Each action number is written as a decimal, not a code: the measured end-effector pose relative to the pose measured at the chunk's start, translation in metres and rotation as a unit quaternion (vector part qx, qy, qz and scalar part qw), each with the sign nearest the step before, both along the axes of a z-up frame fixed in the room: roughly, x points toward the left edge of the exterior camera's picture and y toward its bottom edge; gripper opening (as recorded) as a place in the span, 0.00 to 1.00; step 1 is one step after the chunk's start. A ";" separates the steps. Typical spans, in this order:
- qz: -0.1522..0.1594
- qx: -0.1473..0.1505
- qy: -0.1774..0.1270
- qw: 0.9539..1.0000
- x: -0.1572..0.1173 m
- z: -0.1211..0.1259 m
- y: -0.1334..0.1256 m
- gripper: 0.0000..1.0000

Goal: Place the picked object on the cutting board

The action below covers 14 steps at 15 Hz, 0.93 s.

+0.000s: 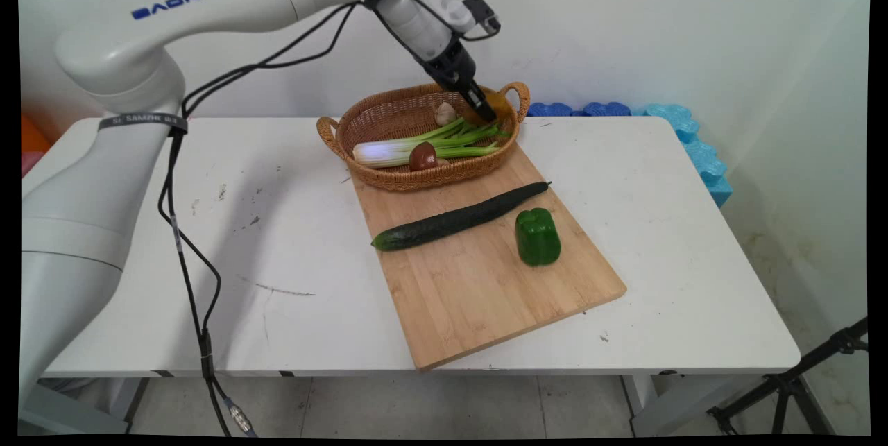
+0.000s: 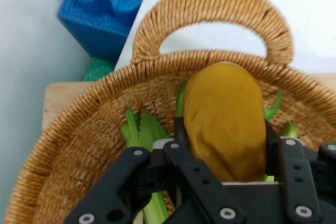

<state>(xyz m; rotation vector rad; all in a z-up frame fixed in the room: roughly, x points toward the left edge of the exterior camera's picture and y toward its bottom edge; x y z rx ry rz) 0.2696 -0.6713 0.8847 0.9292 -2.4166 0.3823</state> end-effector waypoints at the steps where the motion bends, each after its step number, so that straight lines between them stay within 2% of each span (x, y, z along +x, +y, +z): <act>1: 0.001 -0.003 0.001 1.000 -0.001 0.008 0.003 0.00; 4: 0.012 -0.010 0.015 1.000 -0.003 0.043 0.021 0.00; 7: 0.043 0.003 0.036 0.998 -0.001 0.075 0.047 0.00; 11: 0.073 0.043 0.061 0.995 -0.010 0.108 0.103 0.00; 14: 0.078 0.069 0.068 0.992 -0.020 0.118 0.145 0.00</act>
